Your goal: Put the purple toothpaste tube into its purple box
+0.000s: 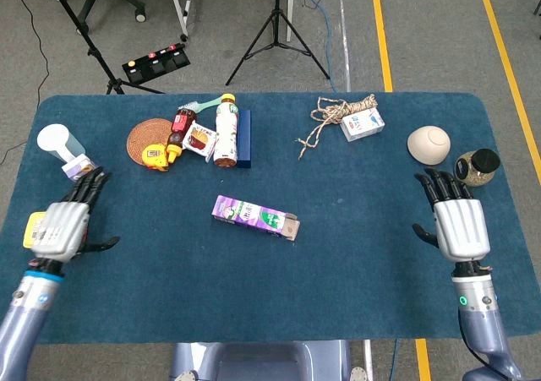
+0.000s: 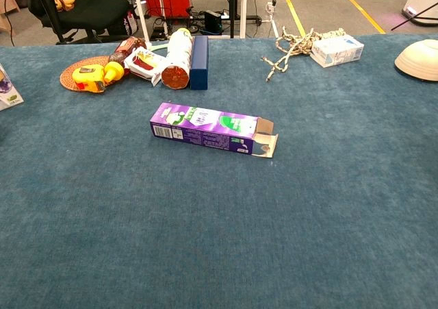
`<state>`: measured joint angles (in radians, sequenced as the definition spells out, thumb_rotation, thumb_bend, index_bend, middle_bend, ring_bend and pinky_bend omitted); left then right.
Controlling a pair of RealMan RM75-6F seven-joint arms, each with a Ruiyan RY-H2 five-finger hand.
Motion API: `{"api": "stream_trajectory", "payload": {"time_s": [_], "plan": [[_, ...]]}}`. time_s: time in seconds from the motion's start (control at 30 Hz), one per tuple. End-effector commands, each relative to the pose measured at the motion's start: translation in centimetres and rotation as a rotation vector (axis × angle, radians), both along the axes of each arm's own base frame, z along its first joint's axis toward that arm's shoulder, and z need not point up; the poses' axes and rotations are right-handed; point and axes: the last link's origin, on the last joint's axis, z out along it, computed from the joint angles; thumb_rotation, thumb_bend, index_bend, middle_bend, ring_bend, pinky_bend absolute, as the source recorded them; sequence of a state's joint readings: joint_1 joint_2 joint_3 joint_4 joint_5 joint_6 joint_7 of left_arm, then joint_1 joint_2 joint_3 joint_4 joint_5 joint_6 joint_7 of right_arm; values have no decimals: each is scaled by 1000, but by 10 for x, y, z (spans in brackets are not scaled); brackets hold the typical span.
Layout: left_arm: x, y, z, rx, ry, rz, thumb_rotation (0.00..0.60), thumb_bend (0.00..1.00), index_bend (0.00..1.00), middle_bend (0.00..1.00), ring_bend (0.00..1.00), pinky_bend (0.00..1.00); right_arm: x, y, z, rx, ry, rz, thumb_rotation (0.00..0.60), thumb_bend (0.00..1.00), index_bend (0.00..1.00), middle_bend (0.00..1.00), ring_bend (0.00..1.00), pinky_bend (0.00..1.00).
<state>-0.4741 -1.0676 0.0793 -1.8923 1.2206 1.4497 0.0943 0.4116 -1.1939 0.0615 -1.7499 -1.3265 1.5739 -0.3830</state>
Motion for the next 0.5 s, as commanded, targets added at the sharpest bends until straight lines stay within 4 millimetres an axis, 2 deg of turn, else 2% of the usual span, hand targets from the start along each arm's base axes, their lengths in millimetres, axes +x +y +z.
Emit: {"api": "stream_trajectory", "payload": {"time_s": [0.03, 0.23, 0.5], "plan": [[-42, -46, 28, 100, -42, 36, 600, 89, 0, 0, 0, 262, -3, 27, 3, 1, -55, -9, 600, 0, 174, 133, 139, 219], [-57, -81, 33, 171, -60, 42, 600, 88, 0, 0, 0, 250, -4, 51, -2, 15, -117, 19, 600, 0, 173, 117, 111, 196], [-60, -99, 25, 180, -12, 32, 600, 89, 0, 0, 0, 247, -8, 68, -14, 54, -153, 30, 600, 0, 198, 117, 108, 193]]}}
